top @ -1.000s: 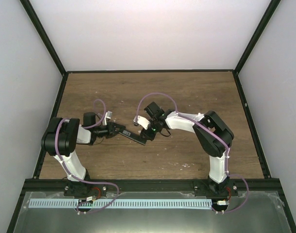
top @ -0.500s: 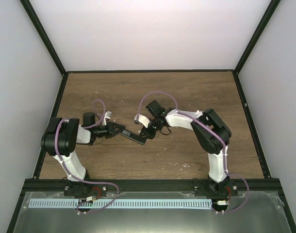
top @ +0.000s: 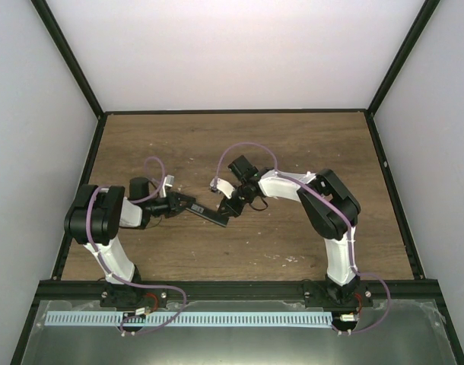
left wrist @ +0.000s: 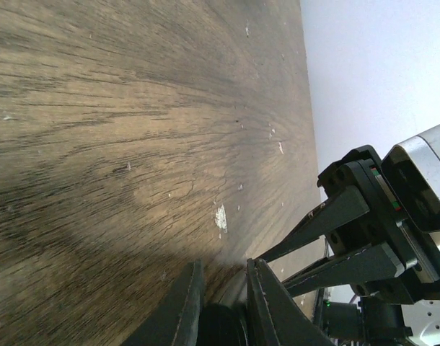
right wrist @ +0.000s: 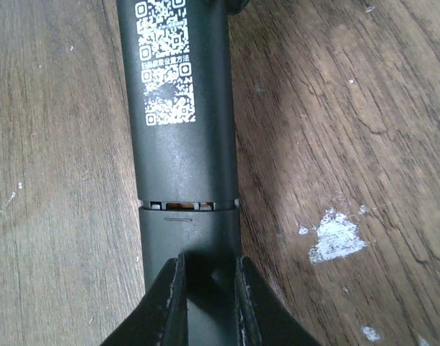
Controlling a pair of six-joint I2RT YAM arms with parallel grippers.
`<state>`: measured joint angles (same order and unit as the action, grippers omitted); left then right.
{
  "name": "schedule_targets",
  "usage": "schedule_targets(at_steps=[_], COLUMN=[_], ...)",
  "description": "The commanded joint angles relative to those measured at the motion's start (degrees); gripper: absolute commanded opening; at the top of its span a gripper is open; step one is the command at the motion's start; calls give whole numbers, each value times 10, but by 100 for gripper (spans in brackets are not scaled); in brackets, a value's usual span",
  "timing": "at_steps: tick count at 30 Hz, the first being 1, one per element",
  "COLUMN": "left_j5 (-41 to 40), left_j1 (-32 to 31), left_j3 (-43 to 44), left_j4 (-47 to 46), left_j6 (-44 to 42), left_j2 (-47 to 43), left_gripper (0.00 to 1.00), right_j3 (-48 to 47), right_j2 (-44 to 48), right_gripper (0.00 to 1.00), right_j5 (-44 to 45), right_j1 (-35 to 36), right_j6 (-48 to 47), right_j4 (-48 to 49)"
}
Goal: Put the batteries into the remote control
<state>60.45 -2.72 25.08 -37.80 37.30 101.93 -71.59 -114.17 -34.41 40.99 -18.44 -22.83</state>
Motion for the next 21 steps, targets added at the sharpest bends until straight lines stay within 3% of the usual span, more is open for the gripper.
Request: schedule_targets(at_steps=[1, 13, 21], left_j5=[-22, -41, -47], left_j1=[-23, -48, -43], left_j3=[-16, -36, -28], left_j4=[-21, -84, -65], left_j6=[-17, 23, 14], left_j2=[1, 14, 10], left_gripper=[0, 0, 0], right_j3=[-9, -8, 0], right_j2=[-39, -40, 30], right_gripper=[11, 11, 17], right_j5=[45, 46, 64], right_j1=[8, 20, 5], right_j6=[9, 31, 63], right_j4=[25, 49, 62])
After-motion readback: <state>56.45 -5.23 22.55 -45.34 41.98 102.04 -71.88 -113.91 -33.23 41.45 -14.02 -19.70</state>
